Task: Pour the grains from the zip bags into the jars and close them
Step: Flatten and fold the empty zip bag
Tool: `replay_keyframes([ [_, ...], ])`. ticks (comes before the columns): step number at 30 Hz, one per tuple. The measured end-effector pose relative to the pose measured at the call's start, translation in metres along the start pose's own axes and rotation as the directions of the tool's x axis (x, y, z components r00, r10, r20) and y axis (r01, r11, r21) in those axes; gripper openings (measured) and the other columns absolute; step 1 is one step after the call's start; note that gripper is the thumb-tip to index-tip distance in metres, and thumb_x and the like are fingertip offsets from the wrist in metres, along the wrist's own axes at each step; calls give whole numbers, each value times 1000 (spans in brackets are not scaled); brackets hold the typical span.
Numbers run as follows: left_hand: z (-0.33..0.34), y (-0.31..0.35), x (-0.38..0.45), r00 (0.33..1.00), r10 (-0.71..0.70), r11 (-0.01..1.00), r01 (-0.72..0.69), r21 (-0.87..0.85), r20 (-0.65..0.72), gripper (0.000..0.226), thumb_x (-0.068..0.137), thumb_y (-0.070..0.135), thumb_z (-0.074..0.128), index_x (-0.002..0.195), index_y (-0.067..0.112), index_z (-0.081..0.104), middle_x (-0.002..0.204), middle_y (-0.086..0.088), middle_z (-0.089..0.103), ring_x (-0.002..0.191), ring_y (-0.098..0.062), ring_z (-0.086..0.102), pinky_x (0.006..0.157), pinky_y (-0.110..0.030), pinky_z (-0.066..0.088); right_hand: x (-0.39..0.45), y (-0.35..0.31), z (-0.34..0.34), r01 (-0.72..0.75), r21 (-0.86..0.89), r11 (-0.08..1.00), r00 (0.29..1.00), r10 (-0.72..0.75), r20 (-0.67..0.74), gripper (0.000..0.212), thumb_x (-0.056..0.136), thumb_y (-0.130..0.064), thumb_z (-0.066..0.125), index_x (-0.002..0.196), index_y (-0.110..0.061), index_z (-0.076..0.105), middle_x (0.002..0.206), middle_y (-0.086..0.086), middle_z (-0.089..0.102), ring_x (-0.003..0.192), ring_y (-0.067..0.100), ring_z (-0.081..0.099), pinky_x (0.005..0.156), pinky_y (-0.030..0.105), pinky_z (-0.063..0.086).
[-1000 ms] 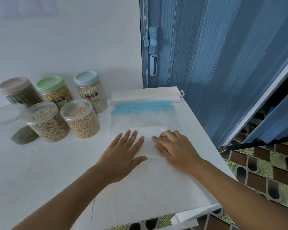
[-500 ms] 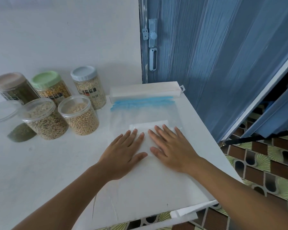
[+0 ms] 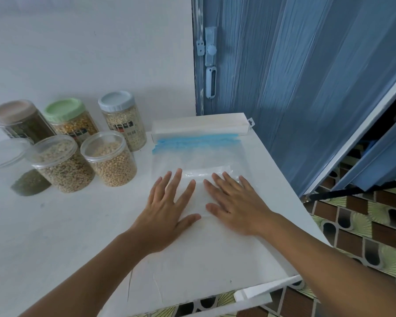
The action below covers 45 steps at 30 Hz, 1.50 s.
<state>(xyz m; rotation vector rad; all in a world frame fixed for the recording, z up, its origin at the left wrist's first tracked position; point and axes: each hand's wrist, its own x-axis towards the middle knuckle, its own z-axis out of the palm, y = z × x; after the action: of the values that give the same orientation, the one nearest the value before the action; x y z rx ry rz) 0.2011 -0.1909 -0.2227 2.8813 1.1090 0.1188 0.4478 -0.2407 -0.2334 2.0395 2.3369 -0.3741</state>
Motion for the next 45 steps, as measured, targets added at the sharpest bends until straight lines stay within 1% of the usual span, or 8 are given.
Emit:
replay_keyframes([
  [5, 2, -7, -7, 961, 222, 966, -195, 167, -163, 55, 108, 51, 37, 150, 19, 56, 150, -10, 57, 137, -33, 55, 118, -50, 41, 1, 1, -2, -6, 11, 1000, 999, 6, 42, 67, 105, -66, 10, 163, -42, -14, 171, -14, -21, 156, 10, -25, 128, 46, -12],
  [12, -7, -3, 2, 972, 211, 969, -195, 151, -99, 49, 104, 38, 34, 130, 17, 71, 126, -4, 74, 110, -26, 74, 95, -40, 60, -9, 0, -13, 93, 23, 995, 993, -91, -72, 74, 102, -73, 13, 163, -41, -13, 172, -4, -22, 155, 21, -31, 126, 54, -14],
  [17, -38, -2, 14, 994, -95, 984, 101, -148, 46, 45, 106, 52, 22, 90, 24, 54, 72, 1, 58, 65, -20, 58, 65, -39, 49, -12, 7, -29, 227, -222, 948, 880, -297, -370, 43, 101, -42, 59, 143, -30, 58, 126, -1, 62, 116, 22, 57, 124, 61, 25],
  [21, -64, -6, 18, 974, -63, 936, 134, -326, 219, 16, 103, 54, 53, 100, 41, 61, 97, 24, 65, 89, -8, 63, 79, -29, 48, -10, 8, -56, 133, 95, 986, 983, -119, -139, 44, 109, -29, 49, 150, -43, 47, 130, -5, 68, 119, 22, 60, 98, 35, 47],
  [24, -77, -11, 14, 935, -35, 950, 141, -277, 354, 57, 92, 58, 70, 143, 47, 48, 133, 30, 54, 119, -1, 54, 105, -26, 43, -12, 12, -79, 35, 310, 950, 997, -54, 53, 53, 106, -37, 56, 152, -53, 36, 134, -2, 63, 122, 10, 57, 98, 30, 46],
  [28, -93, -19, 20, 890, 51, 919, 135, -370, 453, 28, 95, 45, 72, 120, 47, 59, 115, 27, 62, 102, 8, 57, 94, -21, 46, -13, 13, -108, -33, 360, 932, 942, -92, 323, 63, 96, -50, 68, 149, -57, 35, 128, -14, 56, 112, -3, 53, 105, 28, 44],
  [38, -113, -41, 73, 814, -123, 846, 385, -370, 567, 78, 84, 62, 76, 151, 33, 50, 151, 17, 45, 142, -11, 41, 122, -34, 27, 37, 29, -122, -193, 455, 869, 884, -47, 464, 56, 91, -40, 78, 139, -45, 51, 127, -5, 60, 119, 15, 60, 115, 36, 43],
  [45, -98, -66, 100, 831, -103, 868, 344, -358, 547, 33, 90, 66, 67, 100, 36, 67, 110, 19, 60, 113, -12, 55, 106, -37, 39, 62, 35, -124, -110, 340, 934, 931, -23, 365, 84, 93, -49, 74, 159, -44, 23, 136, -6, 52, 124, 16, 53, 108, 29, 38],
])
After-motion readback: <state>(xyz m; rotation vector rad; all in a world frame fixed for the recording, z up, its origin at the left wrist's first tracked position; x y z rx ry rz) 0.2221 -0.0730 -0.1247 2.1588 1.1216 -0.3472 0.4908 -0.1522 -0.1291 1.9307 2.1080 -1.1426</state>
